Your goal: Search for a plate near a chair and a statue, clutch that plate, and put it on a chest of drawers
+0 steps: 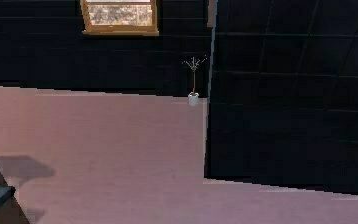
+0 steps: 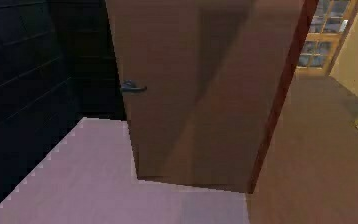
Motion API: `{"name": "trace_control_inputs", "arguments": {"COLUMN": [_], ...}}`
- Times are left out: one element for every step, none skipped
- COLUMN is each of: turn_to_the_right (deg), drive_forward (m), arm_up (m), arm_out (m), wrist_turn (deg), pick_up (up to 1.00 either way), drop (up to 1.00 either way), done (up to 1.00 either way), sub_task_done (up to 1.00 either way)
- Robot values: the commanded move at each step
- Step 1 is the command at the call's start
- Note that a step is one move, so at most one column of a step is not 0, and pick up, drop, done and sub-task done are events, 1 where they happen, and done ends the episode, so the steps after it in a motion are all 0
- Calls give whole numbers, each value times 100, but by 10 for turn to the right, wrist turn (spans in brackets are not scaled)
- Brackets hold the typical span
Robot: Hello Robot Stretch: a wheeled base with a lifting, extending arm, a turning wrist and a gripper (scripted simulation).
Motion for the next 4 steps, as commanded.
{"name": "trace_control_inputs", "arguments": {"turn_to_the_right": [0,-180,0,-270], "drive_forward": [60,0,10,0], "arm_up": [0,0,0,0], "arm_out": [0,0,0,0], "wrist_turn": [0,0,0,0], "pick_up": [0,0,0,0], "drop": [0,0,0,0], "done": [0,0,0,0], "sub_task_done": [0,0,0,0]}}
